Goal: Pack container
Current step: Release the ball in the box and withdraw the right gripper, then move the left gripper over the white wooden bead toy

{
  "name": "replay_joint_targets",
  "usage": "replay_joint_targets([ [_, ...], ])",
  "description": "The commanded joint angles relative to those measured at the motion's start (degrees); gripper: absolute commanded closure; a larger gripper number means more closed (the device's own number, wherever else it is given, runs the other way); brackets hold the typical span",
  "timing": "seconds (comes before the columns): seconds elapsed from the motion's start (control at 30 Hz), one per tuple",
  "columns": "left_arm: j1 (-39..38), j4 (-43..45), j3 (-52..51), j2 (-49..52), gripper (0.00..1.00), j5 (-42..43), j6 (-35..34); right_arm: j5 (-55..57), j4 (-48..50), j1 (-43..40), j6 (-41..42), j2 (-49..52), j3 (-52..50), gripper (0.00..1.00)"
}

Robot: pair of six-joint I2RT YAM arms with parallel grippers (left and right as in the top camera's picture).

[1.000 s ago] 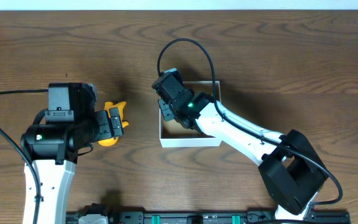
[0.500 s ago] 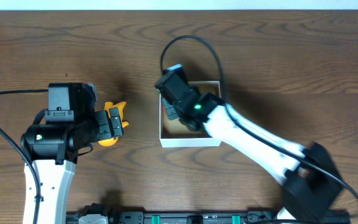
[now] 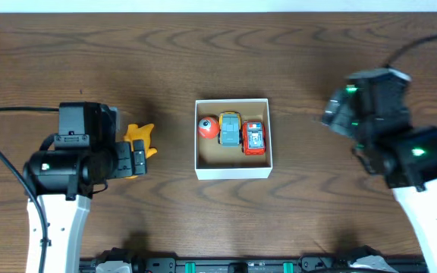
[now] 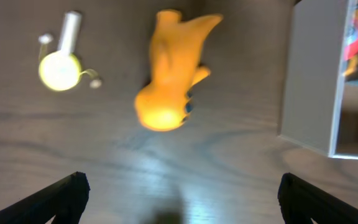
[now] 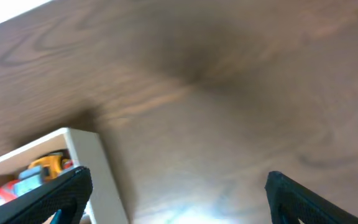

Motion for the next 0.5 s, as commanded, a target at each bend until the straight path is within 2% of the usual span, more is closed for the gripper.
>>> replay_joint_targets([
  [0.0, 2.45, -2.51, 8.26, 1.73, 0.02, -6.78, -2.60, -7.78, -1.57, -5.49, -2.67, 0.59, 0.13, 0.07],
  [0.1, 6.47, -3.96, 14.14, 4.24, 0.02, -6.80, -5.70, -10.19, -1.66, -7.87, -5.64, 1.38, -0.66, 0.06],
  [0.2, 10.86, -2.60, 17.05, 7.26, 0.02, -6.84, -5.07, -10.21, -1.55, -8.22, -7.06, 2.47, -1.46, 0.05],
  [0.37, 15.47, 1.40, 17.03, 14.10, 0.02, -6.84, 5.46, -10.27, -1.75, -8.22, -10.08, 4.55, -2.56, 0.05],
  [0.47, 17.05, 2.82, 17.03, 19.19, 0.02, -6.82, 8.13, -10.19, -2.56, -8.24, -11.23, 5.73, -2.93, 0.05],
])
